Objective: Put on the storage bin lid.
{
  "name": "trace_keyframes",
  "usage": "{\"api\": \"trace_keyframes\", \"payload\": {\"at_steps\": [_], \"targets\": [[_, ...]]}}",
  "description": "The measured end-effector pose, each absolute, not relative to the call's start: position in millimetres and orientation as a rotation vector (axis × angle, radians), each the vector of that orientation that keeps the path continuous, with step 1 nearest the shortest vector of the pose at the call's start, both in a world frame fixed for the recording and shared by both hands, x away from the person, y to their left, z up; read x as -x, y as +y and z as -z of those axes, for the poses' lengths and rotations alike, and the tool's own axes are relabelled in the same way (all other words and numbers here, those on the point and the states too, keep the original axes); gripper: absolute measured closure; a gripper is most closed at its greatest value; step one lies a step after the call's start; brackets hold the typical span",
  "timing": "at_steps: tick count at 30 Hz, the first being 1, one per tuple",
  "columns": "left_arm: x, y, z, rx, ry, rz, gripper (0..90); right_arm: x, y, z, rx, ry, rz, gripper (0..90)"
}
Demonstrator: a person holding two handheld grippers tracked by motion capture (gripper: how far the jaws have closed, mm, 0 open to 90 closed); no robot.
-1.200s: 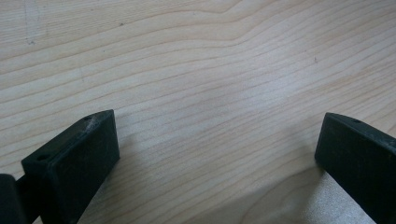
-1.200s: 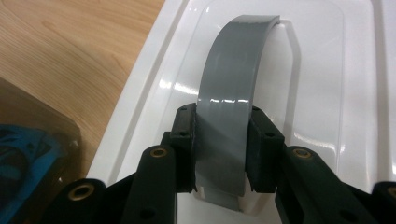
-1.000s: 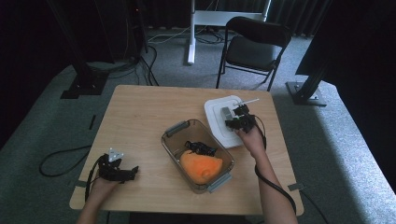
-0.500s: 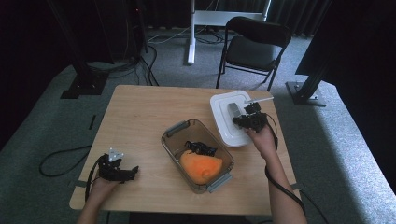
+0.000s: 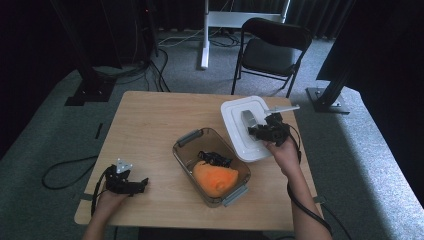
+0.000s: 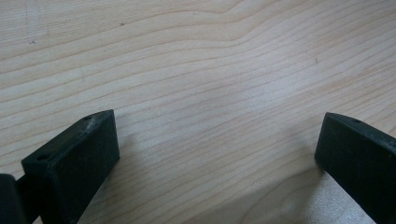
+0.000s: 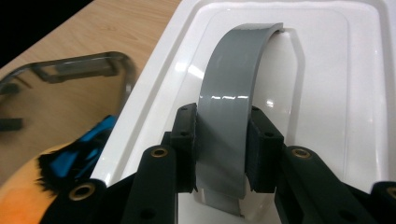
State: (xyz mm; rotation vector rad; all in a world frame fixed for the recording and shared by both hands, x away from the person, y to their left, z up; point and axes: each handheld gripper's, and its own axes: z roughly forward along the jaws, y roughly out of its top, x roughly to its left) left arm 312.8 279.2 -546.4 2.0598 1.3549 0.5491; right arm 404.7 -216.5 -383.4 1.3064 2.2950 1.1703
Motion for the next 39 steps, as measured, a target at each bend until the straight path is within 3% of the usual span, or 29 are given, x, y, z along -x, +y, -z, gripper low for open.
{"api": "trace_keyframes", "payload": {"at_steps": [15,28,39], "targets": [[-312.9,279.3,546.3,-2.061,1.354,-0.550,0.1,-363.5,-173.9,374.0,-1.156,2.407,-1.255,68.9],[-312.7,279.3,546.1,-2.063,1.355,-0.547,0.2,-341.2,-123.1,387.5,-1.006,2.568,-1.301,69.3],[-312.7,279.3,546.1,-2.063,1.355,-0.547,0.1,-337.1,-115.6,395.5,-0.970,2.648,-1.362,69.3]]}}
